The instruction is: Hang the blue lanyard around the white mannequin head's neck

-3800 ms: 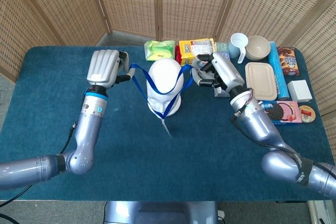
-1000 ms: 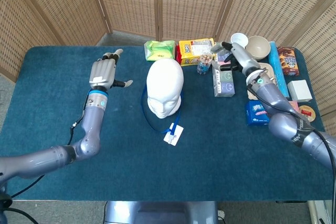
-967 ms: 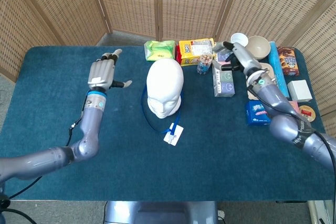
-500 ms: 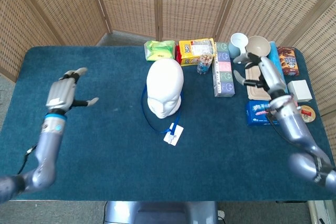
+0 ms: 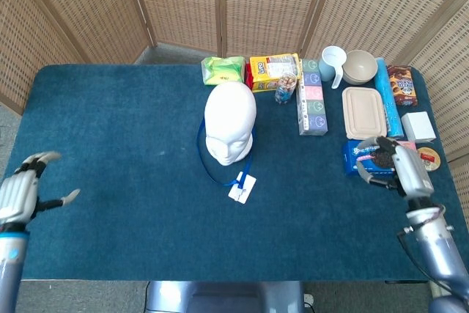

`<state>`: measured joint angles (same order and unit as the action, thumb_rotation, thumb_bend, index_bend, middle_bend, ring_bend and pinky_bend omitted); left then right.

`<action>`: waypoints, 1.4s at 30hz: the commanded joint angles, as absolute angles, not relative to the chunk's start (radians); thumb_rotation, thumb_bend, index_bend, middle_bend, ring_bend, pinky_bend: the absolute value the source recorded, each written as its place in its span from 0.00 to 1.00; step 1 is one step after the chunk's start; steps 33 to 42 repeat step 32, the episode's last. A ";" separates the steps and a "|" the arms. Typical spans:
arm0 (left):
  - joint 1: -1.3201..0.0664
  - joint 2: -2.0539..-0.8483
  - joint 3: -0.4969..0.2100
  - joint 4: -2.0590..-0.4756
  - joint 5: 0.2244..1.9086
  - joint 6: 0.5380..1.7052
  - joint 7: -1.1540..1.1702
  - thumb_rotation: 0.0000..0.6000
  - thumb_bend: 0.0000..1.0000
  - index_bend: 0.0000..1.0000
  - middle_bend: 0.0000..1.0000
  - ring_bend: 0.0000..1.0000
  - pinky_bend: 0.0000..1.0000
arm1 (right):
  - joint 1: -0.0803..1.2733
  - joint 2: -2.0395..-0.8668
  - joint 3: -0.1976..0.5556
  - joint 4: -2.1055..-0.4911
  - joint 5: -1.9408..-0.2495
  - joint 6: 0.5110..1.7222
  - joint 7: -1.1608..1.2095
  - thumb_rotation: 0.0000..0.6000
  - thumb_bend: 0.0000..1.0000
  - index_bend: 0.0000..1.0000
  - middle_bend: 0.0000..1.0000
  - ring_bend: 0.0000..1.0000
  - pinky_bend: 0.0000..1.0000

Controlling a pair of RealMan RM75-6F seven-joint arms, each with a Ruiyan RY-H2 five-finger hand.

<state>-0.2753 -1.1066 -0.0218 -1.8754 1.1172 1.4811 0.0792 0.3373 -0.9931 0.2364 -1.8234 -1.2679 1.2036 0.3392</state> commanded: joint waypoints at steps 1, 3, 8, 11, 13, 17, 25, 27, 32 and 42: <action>-0.186 -1.096 0.038 -1.872 1.190 1.561 0.039 0.75 0.11 0.24 0.22 0.16 0.26 | 0.260 -0.989 0.170 -1.837 -1.328 1.292 0.271 0.75 0.40 0.41 0.39 0.33 0.34; -0.142 -1.095 0.059 -1.864 1.221 1.603 0.037 0.75 0.11 0.25 0.22 0.16 0.26 | 0.224 -0.994 0.137 -1.829 -1.351 1.333 0.214 0.75 0.40 0.41 0.40 0.34 0.34; -0.077 -1.104 0.100 -1.841 1.302 1.650 0.043 0.75 0.11 0.27 0.23 0.18 0.26 | 0.162 -1.013 0.083 -1.817 -1.394 1.416 0.078 0.75 0.40 0.43 0.41 0.35 0.34; -0.039 -1.129 0.124 -1.818 1.352 1.686 0.097 0.75 0.11 0.28 0.24 0.18 0.26 | 0.123 -1.034 0.060 -1.802 -1.404 1.472 -0.027 0.75 0.40 0.43 0.41 0.35 0.33; -0.016 -1.149 0.136 -1.810 1.378 1.704 0.127 0.75 0.11 0.28 0.24 0.18 0.26 | 0.097 -1.052 0.048 -1.787 -1.407 1.509 -0.093 0.75 0.40 0.43 0.41 0.35 0.32; 0.016 -1.164 0.151 -1.802 1.427 1.729 0.184 0.75 0.11 0.30 0.25 0.20 0.26 | 0.050 -1.077 0.032 -1.763 -1.415 1.575 -0.171 0.75 0.40 0.43 0.41 0.35 0.32; 0.022 -1.154 0.124 -1.833 1.470 1.717 0.256 0.75 0.11 0.33 0.27 0.22 0.26 | 0.018 -1.091 0.028 -1.725 -1.422 1.586 -0.119 0.75 0.40 0.43 0.42 0.36 0.32; 0.020 -1.149 0.117 -1.845 1.475 1.710 0.265 0.75 0.11 0.33 0.27 0.22 0.26 | 0.015 -1.089 0.029 -1.722 -1.424 1.585 -0.113 0.75 0.40 0.43 0.42 0.36 0.32; 0.017 -1.138 0.096 -1.872 1.461 1.679 0.262 0.76 0.11 0.33 0.27 0.22 0.26 | 0.015 -1.089 0.036 -1.728 -1.424 1.569 -0.094 0.75 0.40 0.44 0.42 0.36 0.32; 0.017 -1.138 0.096 -1.872 1.461 1.679 0.262 0.76 0.11 0.33 0.27 0.22 0.26 | 0.015 -1.089 0.036 -1.728 -1.424 1.569 -0.094 0.75 0.40 0.44 0.42 0.36 0.32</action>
